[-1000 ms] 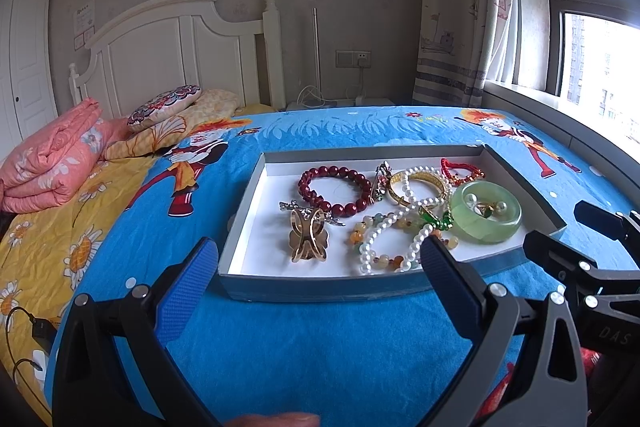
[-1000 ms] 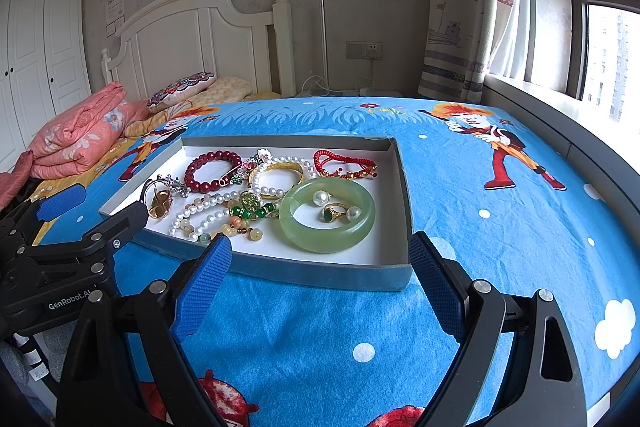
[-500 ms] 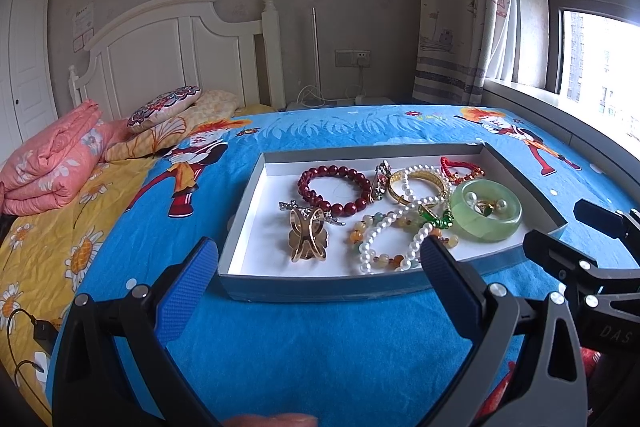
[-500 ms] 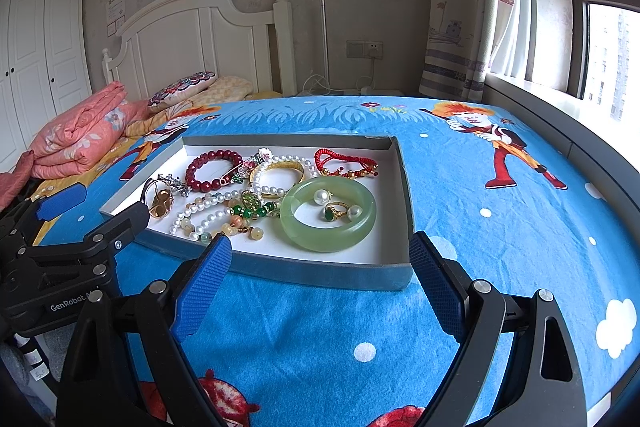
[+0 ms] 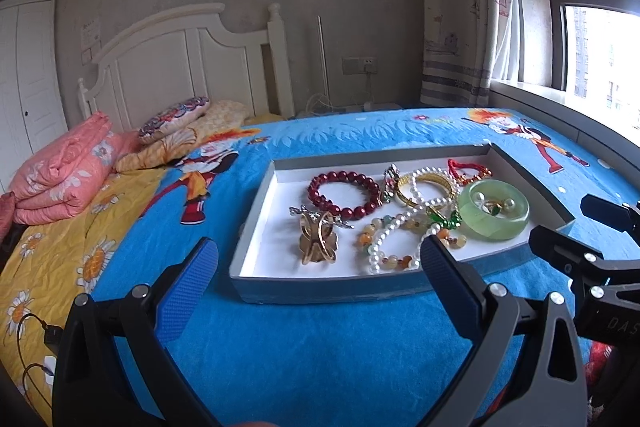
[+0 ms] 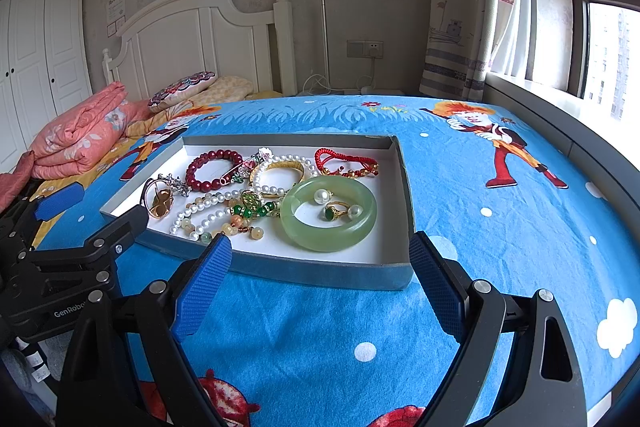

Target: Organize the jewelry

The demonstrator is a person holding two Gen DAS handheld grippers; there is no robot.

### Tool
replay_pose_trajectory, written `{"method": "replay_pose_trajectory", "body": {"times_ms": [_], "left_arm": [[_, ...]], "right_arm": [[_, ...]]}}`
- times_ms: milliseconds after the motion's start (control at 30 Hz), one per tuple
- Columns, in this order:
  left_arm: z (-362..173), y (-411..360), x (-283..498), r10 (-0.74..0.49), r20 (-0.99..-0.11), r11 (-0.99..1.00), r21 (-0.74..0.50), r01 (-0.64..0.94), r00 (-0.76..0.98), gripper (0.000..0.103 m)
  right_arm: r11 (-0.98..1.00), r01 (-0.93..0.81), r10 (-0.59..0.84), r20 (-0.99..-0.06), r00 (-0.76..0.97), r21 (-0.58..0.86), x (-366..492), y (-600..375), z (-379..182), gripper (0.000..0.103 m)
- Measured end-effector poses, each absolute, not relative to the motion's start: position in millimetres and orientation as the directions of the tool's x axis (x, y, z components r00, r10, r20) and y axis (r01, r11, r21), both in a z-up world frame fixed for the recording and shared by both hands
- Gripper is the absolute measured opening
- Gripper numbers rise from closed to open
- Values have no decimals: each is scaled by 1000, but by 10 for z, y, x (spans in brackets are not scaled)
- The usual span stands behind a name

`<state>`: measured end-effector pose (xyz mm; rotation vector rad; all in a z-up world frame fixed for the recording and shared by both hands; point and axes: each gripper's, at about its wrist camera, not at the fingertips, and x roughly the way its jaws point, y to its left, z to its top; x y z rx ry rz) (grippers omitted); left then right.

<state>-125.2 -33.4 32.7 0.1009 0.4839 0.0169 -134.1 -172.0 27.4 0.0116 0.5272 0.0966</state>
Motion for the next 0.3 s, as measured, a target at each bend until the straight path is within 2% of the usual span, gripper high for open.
{"method": "replay_pose_trajectory", "body": {"times_ms": [100,133,233,300], "left_arm": [[332,-290,-1184,9,-520,997,74,35,854,100],[315,-253,-1138,-14,-571,998,45,49,821,100],[191,-132,-1047,-56,-701,998,-31,48,711,100],[99,-62,-1019,-53,-747,998,-51,22,662,100]], "right_arm": [[995,-93,99,-505,858,38,-1339,-1721,275,86],[994,-100,107,-511,853,41,-1346,-1713,274,86],[990,-142,128,-597,792,23,-1326,-1623,223,86],[984,-177,142,-651,746,11,-1321,-1514,155,86]]}}
